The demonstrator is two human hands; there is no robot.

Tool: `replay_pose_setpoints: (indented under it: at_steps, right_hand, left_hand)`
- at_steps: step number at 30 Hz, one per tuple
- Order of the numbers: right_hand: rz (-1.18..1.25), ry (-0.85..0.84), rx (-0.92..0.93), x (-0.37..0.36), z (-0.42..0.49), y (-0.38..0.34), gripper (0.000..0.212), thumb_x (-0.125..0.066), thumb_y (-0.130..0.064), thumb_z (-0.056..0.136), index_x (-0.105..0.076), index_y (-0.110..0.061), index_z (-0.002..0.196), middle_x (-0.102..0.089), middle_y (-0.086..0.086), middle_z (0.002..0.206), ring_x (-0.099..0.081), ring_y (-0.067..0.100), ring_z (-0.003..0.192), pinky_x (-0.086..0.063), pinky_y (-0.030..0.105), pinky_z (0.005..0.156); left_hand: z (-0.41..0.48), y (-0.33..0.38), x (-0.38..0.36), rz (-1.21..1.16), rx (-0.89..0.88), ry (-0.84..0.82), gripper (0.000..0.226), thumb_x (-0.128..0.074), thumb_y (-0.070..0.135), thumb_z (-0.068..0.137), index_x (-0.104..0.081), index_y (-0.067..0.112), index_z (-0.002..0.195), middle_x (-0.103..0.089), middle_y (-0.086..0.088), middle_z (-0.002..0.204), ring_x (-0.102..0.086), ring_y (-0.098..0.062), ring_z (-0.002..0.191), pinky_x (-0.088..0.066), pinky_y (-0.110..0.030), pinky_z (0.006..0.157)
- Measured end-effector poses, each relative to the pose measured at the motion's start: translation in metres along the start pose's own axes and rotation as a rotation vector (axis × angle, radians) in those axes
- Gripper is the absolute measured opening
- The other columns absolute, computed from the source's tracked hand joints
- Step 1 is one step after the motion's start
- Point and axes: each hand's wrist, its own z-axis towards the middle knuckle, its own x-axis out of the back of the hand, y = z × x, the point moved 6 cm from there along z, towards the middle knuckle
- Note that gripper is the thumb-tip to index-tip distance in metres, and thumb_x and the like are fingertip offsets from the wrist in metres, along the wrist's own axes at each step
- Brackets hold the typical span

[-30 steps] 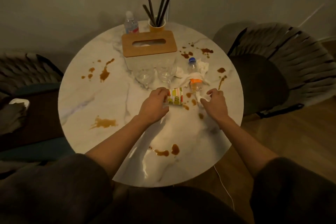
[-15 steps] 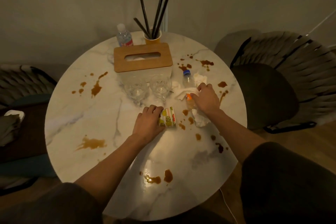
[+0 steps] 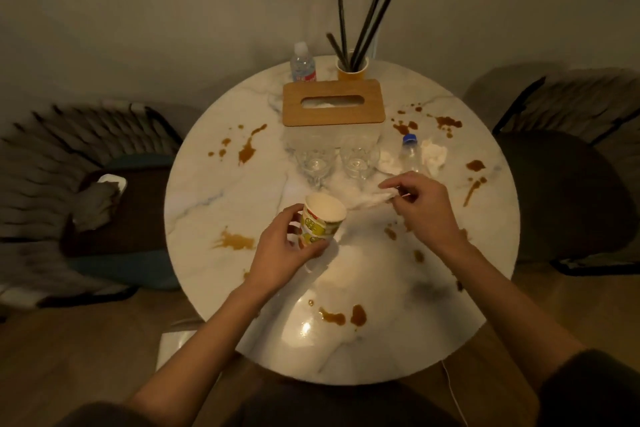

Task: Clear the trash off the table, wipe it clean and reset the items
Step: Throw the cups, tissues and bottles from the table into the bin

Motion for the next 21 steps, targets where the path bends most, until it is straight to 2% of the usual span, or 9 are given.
replay_pose_setpoints:
  at_steps: [2, 6, 10, 13, 16, 18, 21]
  right_hand:
    - [0.027, -0.08, 0.004, -0.033, -0.016, -0.012, 0.029, -0.065, 0.01, 0.078, -0.076, -0.013, 0.094, -0.069, 0.0, 0.093, -0.063, 0.012, 0.083, -0.052, 0.022, 0.074]
    - [0.095, -0.191, -0.06, -0.098, -0.048, -0.029, 0.019, -0.07, 0.0, 0.081, -0.077, -0.016, 0.088, -0.071, -0.004, 0.088, -0.065, 0.007, 0.076, -0.053, 0.021, 0.068]
    - [0.108, -0.314, -0.092, -0.17, -0.082, -0.05, 0.013, -0.072, -0.007, 0.082, -0.077, -0.017, 0.09, -0.07, -0.008, 0.091, -0.063, 0.006, 0.077, -0.053, 0.023, 0.07]
    - [0.085, -0.389, -0.039, -0.227, -0.11, -0.075, 0.014, -0.072, -0.008, 0.083, -0.077, -0.02, 0.089, -0.063, -0.005, 0.094, -0.061, 0.008, 0.078, -0.05, 0.018, 0.069]
    - [0.05, -0.489, -0.038, -0.289, -0.15, -0.095, 0.014, -0.071, -0.011, 0.084, -0.078, -0.021, 0.09, -0.051, -0.006, 0.09, -0.054, 0.006, 0.082, -0.044, 0.011, 0.067]
    - [0.015, -0.576, -0.031, -0.332, -0.18, -0.102, 0.017, -0.069, -0.01, 0.083, -0.077, -0.022, 0.091, -0.048, -0.01, 0.087, -0.052, 0.004, 0.081, -0.042, 0.009, 0.069]
    - [-0.063, -0.707, -0.097, -0.398, -0.222, -0.085, 0.022, -0.066, -0.007, 0.083, -0.077, -0.024, 0.092, -0.053, -0.014, 0.084, -0.055, 0.001, 0.077, -0.039, 0.007, 0.07]
  left_hand:
    - [-0.021, -0.013, 0.019, -0.059, 0.054, 0.02, 0.071, -0.08, 0.042, 0.072, -0.047, 0.028, 0.134, -0.058, 0.017, 0.114, -0.059, -0.002, 0.098, -0.053, -0.021, 0.077]
    - [-0.06, -0.045, 0.054, -0.105, 0.153, 0.065, 0.069, -0.077, 0.047, 0.074, -0.047, 0.029, 0.133, -0.062, 0.013, 0.117, -0.061, -0.004, 0.1, -0.056, -0.025, 0.083]
    - [-0.11, -0.095, 0.098, -0.231, 0.281, 0.141, 0.077, -0.076, 0.057, 0.068, -0.05, 0.027, 0.134, -0.065, 0.012, 0.118, -0.065, -0.008, 0.102, -0.058, -0.039, 0.085]
    - [-0.152, -0.141, 0.138, -0.246, 0.369, 0.246, 0.075, -0.077, 0.047, 0.069, -0.052, 0.02, 0.134, -0.068, 0.01, 0.115, -0.066, -0.005, 0.099, -0.059, -0.037, 0.084]
    - [-0.194, -0.203, 0.176, -0.256, 0.478, 0.34, 0.07, -0.076, 0.055, 0.067, -0.055, 0.026, 0.128, -0.068, 0.01, 0.114, -0.065, -0.008, 0.102, -0.058, -0.04, 0.086]
    - [-0.218, -0.249, 0.191, -0.301, 0.56, 0.349, 0.068, -0.078, 0.057, 0.067, -0.057, 0.028, 0.124, -0.07, 0.008, 0.111, -0.067, -0.012, 0.101, -0.057, -0.041, 0.085]
    - [-0.248, -0.318, 0.195, -0.336, 0.712, 0.299, 0.07, -0.074, 0.048, 0.07, -0.052, 0.02, 0.13, -0.068, 0.006, 0.107, -0.067, -0.012, 0.095, -0.057, -0.029, 0.075]
